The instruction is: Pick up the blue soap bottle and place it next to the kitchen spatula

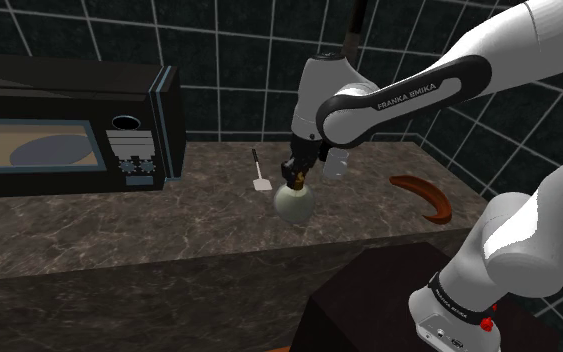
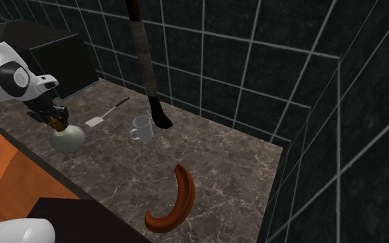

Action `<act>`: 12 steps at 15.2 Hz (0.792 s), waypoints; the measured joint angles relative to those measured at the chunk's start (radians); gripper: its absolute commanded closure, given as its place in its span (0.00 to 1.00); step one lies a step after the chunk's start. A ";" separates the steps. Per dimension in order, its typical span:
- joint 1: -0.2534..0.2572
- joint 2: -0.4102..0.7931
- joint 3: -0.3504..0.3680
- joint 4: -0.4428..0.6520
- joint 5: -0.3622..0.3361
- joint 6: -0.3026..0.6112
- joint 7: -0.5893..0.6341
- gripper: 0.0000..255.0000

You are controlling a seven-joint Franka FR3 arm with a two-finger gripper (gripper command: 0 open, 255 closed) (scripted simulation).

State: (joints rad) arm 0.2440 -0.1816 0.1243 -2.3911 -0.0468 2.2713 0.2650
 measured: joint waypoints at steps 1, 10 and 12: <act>0.000 0.000 0.000 0.000 0.000 0.000 0.000 1.00; 0.001 -0.024 -0.001 0.017 0.005 -0.039 -0.004 0.00; 0.004 -0.047 0.000 0.057 0.010 -0.101 -0.007 0.00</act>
State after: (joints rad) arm 0.2476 -0.2290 0.1239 -2.3343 -0.0369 2.1700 0.2580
